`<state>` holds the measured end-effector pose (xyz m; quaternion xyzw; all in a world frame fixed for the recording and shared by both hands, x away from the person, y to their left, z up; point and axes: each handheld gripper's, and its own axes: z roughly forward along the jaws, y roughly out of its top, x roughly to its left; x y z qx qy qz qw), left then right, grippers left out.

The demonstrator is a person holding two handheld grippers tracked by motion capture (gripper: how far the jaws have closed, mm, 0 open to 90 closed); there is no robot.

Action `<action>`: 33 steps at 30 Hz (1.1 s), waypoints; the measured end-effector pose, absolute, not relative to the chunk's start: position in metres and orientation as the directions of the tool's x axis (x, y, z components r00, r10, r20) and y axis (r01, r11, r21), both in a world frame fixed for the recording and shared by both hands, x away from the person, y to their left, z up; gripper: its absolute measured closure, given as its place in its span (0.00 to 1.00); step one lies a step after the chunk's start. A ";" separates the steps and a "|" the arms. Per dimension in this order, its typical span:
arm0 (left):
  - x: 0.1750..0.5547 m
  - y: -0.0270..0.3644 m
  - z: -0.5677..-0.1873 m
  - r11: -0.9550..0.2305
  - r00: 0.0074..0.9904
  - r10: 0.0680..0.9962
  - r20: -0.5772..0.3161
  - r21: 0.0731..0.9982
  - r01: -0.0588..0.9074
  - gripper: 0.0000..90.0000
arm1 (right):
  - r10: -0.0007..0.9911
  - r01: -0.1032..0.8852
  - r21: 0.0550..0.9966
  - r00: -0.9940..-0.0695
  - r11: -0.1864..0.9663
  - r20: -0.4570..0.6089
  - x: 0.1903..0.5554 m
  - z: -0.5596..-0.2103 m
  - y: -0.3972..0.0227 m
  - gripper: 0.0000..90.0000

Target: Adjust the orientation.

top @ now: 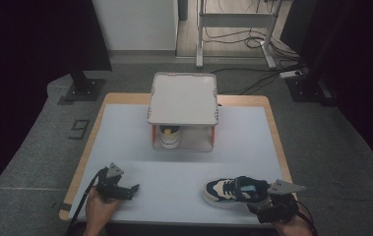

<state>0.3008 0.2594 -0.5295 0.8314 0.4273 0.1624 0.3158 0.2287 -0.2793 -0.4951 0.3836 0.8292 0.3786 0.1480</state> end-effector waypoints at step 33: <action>0.301 0.259 -0.530 -0.435 0.582 0.813 0.000 0.664 0.608 0.00 | 0.736 0.513 0.763 -0.673 0.394 0.072 0.249 -0.498 -0.238 0.16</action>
